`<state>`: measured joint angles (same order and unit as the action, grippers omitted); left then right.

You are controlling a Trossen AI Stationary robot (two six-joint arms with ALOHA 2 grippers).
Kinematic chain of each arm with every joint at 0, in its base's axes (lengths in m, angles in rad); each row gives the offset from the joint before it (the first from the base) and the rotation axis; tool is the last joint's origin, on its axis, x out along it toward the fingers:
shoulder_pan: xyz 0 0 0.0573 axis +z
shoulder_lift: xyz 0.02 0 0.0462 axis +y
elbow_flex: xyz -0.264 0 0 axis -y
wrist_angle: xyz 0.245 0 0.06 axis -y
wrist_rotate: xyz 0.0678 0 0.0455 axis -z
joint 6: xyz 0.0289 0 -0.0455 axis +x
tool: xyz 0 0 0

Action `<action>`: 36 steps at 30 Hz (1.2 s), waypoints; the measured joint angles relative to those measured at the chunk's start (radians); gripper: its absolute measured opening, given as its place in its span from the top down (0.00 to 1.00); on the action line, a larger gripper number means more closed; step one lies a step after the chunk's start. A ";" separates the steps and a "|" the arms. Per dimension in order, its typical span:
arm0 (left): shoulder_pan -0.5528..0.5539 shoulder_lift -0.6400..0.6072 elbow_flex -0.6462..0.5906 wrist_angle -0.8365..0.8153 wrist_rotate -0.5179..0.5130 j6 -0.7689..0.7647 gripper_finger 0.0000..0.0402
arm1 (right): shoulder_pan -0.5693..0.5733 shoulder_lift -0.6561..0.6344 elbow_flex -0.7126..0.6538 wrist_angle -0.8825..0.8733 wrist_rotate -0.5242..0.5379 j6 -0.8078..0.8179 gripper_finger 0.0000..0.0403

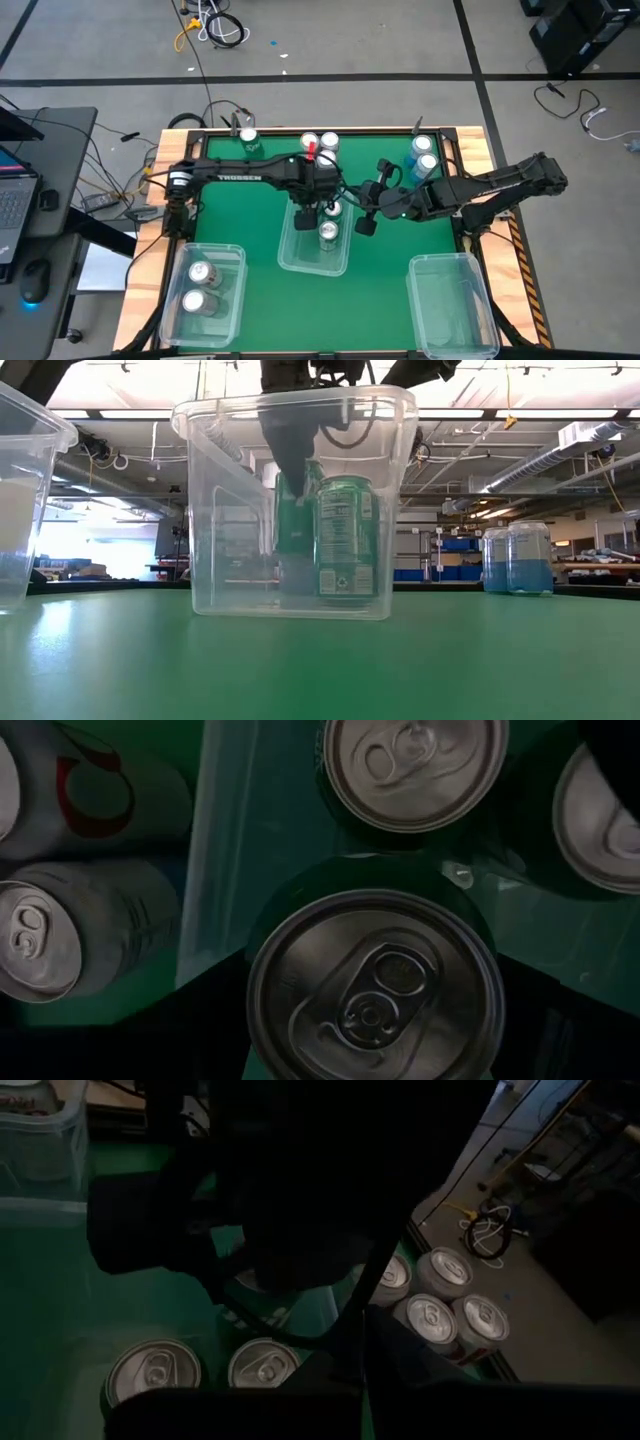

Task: Sort soda cans
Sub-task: Put the green soda can into the top transparent bin

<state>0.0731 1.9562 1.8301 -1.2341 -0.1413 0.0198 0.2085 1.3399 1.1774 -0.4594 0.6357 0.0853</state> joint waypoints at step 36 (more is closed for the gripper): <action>0.012 0.019 -0.019 0.041 0.013 -0.010 0.27 | 0.242 -0.165 -0.080 -0.073 0.264 0.116 1.00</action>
<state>0.0849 1.9755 1.8112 -1.1935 -0.1283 0.0102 0.4507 1.1748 1.0973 -0.5326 0.9001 0.2015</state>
